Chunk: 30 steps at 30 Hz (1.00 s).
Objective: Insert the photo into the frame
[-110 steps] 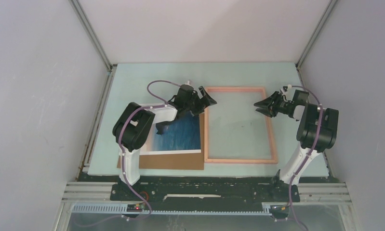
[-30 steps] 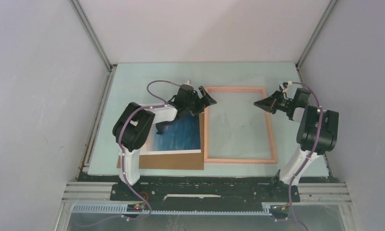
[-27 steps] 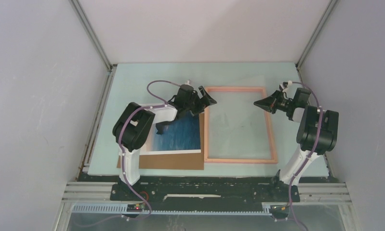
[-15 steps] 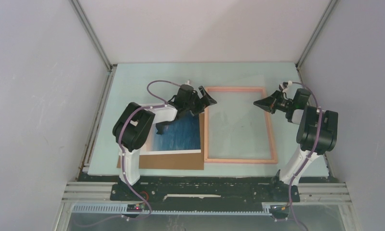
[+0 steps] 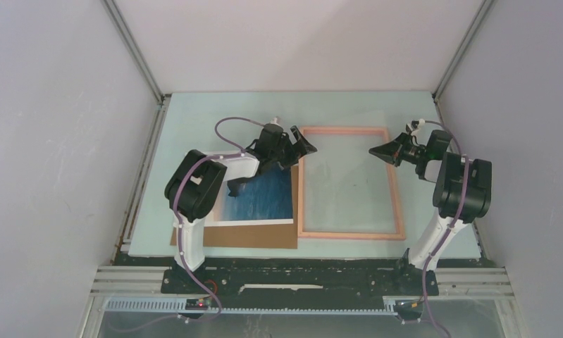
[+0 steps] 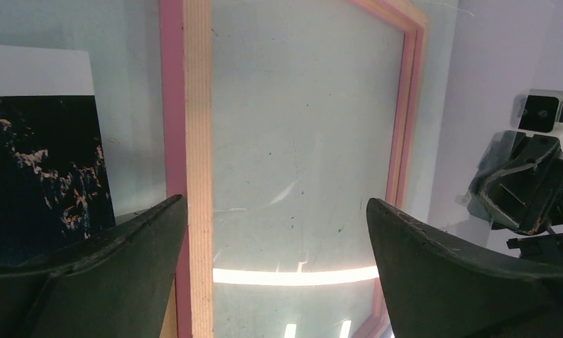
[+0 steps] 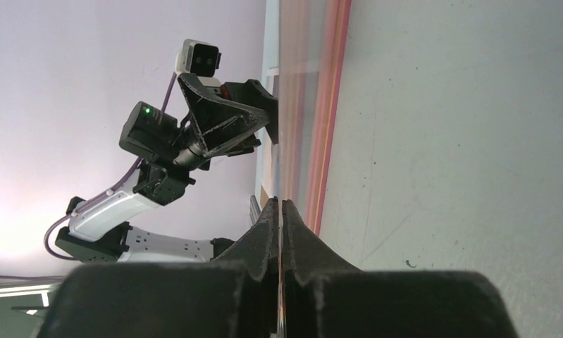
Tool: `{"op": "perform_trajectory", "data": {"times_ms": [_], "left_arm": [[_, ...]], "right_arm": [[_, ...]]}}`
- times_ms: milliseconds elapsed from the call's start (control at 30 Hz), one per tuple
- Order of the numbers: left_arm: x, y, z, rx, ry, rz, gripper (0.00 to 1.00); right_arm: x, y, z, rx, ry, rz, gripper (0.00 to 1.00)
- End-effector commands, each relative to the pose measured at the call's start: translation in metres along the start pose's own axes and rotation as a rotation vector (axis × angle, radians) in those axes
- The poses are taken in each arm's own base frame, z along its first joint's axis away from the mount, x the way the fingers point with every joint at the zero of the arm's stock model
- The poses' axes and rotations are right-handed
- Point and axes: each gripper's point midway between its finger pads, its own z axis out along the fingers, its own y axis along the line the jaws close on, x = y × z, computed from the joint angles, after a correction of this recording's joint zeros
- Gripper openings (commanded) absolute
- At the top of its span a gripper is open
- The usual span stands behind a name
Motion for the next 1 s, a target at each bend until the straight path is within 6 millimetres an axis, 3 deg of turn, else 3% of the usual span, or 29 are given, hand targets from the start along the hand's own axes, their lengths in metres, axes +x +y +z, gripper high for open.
{"op": "perform_trajectory", "data": {"times_ms": [0, 367, 967], "left_arm": [[0.000, -0.021, -0.012, 0.048, -0.010, 0.036, 0.97], [-0.003, -0.024, -0.017, 0.002, -0.016, 0.111, 0.92], [0.003, -0.025, -0.014, 0.002, 0.000, 0.111, 0.92]], "right_arm": [[-0.003, -0.001, 0.006, -0.001, 0.009, -0.029, 0.00], [-0.005, -0.011, 0.009, 0.040, 0.015, -0.030, 0.00], [-0.005, -0.015, 0.006, 0.173, 0.015, -0.051, 0.38]]}}
